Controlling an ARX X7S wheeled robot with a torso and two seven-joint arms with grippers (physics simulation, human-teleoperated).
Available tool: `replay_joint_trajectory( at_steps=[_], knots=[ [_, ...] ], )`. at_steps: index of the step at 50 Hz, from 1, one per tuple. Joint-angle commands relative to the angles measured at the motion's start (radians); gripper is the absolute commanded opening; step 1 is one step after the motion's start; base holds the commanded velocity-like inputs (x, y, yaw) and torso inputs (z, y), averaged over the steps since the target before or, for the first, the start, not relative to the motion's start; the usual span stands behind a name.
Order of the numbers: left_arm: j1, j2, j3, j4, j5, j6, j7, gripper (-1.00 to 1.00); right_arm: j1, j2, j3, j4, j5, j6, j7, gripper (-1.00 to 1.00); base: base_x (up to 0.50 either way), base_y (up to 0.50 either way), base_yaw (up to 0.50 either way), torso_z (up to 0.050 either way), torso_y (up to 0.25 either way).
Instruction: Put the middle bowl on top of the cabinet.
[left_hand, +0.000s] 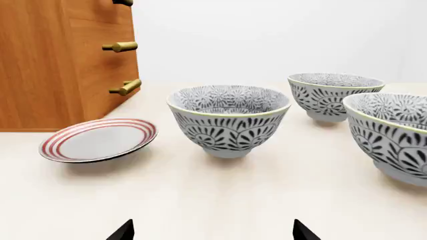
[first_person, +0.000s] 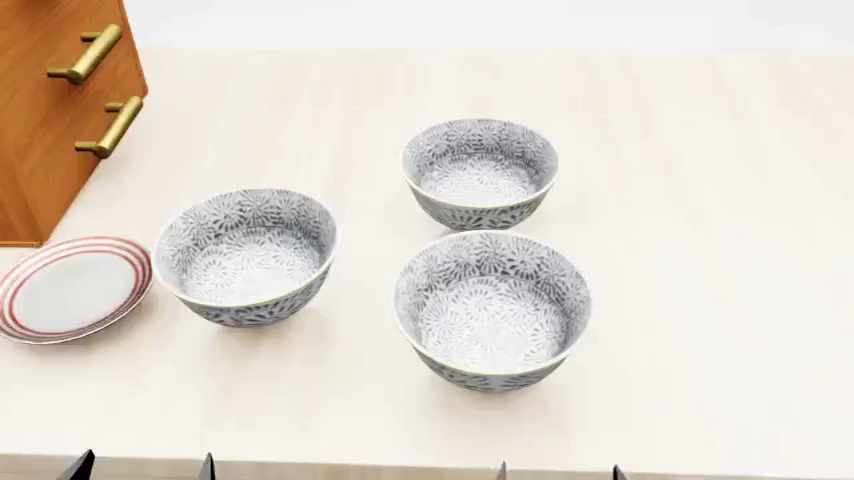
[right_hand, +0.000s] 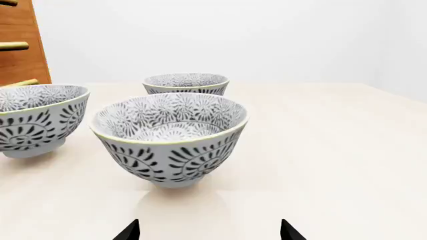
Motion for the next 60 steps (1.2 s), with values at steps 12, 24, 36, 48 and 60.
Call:
replay_joint_trajectory(
  at_steps=[12,24,36,48,60],
  knots=[
    [0.004,-0.047,0.060,0.017,-0.025,0.006,-0.061,1.00,-0.023,0.052,-0.056,-0.069,0.058,0.026,0.056,1.00,0.00,0.00,0.00,0.000,0.000],
    [0.036,-0.070,0.067,0.115,-0.084,-0.024,-0.073,1.00,-0.234,0.091,0.069,-0.529,0.146,0.038,0.143,1.00,0.00,0.00,0.00,0.000,0.000],
    [0.049,-0.093,0.077,0.378,-0.147,-0.160,-0.095,1.00,-0.515,0.062,0.425,-0.720,0.391,-0.213,0.238,1.00,0.00,0.00,0.00,0.000,0.000],
    [0.159,-0.104,-0.009,0.772,-0.196,-0.160,-0.206,1.00,-0.595,0.066,0.498,-0.731,0.364,-0.272,0.275,1.00,0.00,0.12,0.00,0.000,0.000],
    [0.150,-0.094,-0.097,0.824,-0.266,-0.135,-0.285,1.00,-0.643,0.064,0.500,-0.767,0.362,-0.296,0.299,1.00,0.00,0.24,0.00,0.000,0.000]
  ],
)
